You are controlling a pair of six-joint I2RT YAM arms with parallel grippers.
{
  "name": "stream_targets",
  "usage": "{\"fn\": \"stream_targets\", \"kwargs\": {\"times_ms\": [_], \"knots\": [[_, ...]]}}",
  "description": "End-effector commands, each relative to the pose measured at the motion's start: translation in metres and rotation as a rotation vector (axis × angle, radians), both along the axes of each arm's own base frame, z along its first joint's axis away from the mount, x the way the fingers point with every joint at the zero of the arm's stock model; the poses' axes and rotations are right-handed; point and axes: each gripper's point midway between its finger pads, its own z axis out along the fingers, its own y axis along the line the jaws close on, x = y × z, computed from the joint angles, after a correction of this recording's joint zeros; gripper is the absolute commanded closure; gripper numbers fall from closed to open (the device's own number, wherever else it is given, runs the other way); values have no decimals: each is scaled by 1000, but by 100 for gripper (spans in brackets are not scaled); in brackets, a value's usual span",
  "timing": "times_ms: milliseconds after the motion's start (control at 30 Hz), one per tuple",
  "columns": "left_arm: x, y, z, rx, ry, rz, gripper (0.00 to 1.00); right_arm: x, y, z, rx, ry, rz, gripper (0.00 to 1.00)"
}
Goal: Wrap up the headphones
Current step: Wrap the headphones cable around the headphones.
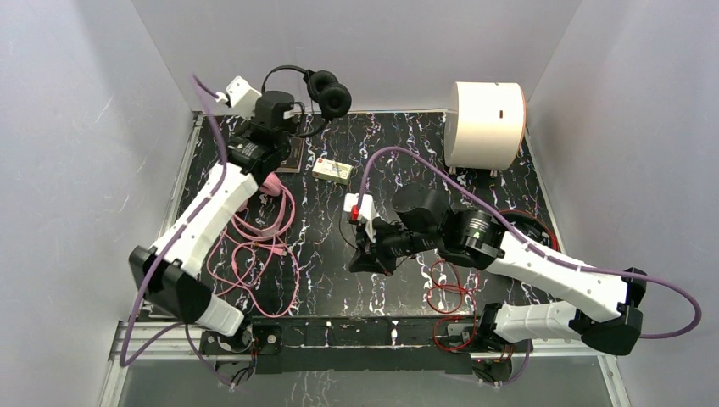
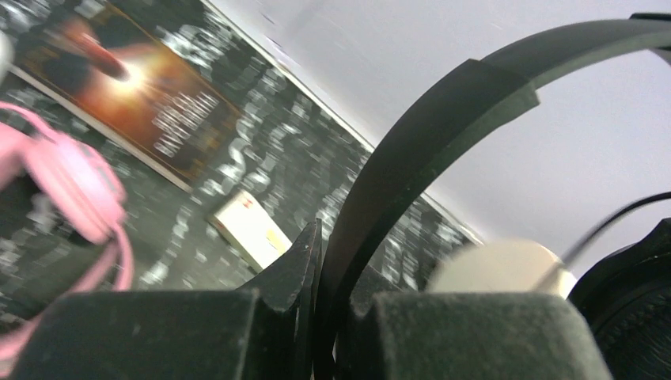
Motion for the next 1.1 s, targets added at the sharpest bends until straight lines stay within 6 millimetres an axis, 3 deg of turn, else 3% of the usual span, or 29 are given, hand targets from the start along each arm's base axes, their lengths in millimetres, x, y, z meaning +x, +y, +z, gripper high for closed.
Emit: {"fn": "stream_targets", "kwargs": {"times_ms": [0,167,300,433,567,700,833,1067], "knots": [[17,53,11,236,-40,259,100,-27,9,69,157,16,75,100],[30,62,-27,440,64,260,100,-33,10,110,229,-26,122,100],[29,48,-63,600,108,96,100,-4,9,139,203,-160,20,100],[1,15,-78,819,72,-111,100,42,9,166,156,-345,-143,100],[-38,-1,-87,892,37,-294,100,79,13,188,141,-471,-239,100],[-75,-12,-85,855,-24,-454,100,129,11,190,125,-501,-324,100],[-106,-15,-78,781,-62,-572,100,189,-4,173,107,-473,-396,100],[-156,-42,-67,605,-94,-844,100,254,-29,145,130,-416,-451,100]]}}
